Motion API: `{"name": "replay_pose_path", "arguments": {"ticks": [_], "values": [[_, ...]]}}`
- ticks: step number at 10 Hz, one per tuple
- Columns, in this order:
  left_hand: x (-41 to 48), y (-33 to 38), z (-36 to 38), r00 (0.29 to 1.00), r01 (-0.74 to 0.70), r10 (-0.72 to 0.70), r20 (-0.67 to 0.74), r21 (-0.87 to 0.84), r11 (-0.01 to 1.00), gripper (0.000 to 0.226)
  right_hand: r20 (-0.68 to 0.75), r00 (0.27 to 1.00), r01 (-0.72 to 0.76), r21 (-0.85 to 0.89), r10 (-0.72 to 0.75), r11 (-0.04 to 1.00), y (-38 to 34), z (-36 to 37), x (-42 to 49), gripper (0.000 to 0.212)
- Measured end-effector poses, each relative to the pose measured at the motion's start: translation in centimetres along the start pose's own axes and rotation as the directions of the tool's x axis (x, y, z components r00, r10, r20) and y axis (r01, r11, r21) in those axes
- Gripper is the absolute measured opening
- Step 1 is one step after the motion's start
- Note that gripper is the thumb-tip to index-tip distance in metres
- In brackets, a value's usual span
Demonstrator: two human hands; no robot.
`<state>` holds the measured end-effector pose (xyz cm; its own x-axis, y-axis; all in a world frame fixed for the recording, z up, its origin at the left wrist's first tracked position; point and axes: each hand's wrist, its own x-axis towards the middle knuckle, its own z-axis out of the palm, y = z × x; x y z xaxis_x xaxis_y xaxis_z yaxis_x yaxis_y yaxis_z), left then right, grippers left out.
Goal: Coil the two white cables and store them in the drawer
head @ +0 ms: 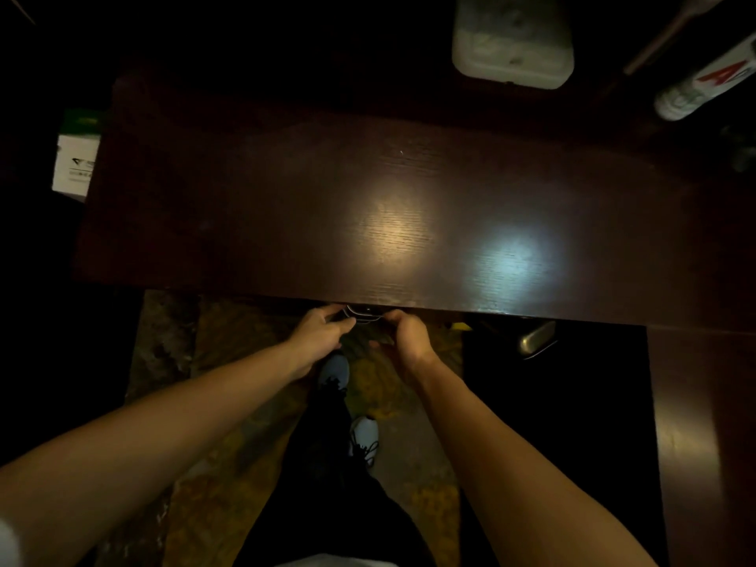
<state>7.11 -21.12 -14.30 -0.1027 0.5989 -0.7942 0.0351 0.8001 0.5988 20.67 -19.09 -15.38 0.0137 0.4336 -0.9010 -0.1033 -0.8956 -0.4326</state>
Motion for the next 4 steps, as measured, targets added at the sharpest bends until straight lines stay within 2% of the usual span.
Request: {"name": "replay_pose_path", "arguments": {"ticks": [2, 3, 4], "values": [[0.2, -0.4, -0.2, 1.000, 0.016, -0.016, -0.016, -0.021, 1.000, 0.049, -0.017, 0.999, 0.029, -0.037, -0.030, 0.999, -0.1, 0.0, -0.4, 0.037], [-0.6, 0.4, -0.4, 0.997, 0.036, -0.037, -0.065, -0.021, 0.999, 0.046, -0.001, 0.999, 0.049, -0.117, -0.050, 0.992, -0.9, -0.4, -1.7, 0.040], [-2.1, 1.4, -0.6, 0.994, 0.095, -0.091, -0.061, 0.067, 0.993, 0.042, -0.037, 0.993, 0.097, -0.223, -0.108, 0.970, -1.2, -1.2, -3.1, 0.047]]}}
